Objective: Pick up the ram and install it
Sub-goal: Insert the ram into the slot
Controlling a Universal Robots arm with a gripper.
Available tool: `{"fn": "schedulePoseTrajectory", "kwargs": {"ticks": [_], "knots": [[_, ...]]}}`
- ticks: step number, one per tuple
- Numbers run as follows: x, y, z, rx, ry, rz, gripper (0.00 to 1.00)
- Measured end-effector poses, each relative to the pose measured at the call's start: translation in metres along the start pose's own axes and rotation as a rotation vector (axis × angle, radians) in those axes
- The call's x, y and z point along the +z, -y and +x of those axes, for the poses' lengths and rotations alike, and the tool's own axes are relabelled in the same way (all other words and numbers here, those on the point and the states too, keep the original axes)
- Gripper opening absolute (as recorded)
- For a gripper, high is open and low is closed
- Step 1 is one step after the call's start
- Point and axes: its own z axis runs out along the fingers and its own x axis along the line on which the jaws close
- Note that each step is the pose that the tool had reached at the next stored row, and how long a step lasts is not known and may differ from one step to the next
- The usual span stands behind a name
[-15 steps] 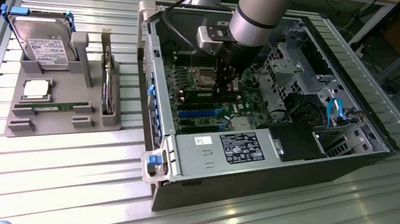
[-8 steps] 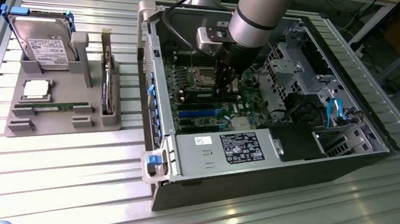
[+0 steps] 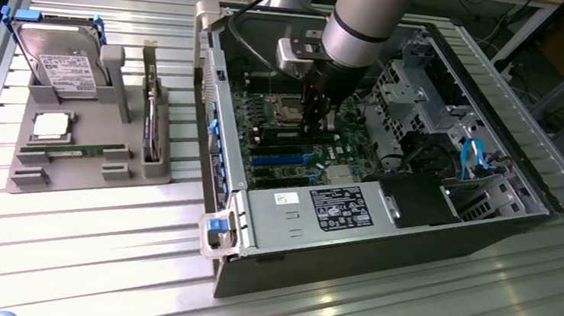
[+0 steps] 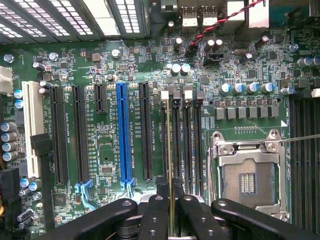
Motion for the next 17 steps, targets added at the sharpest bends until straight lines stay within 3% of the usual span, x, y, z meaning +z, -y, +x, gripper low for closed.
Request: {"fn": "schedulePoseTrajectory", "kwargs": {"ticks": [17], "knots": [[0.0003, 0.0005, -0.0005, -0.006, -0.0002, -0.0001, 0.14]]}}
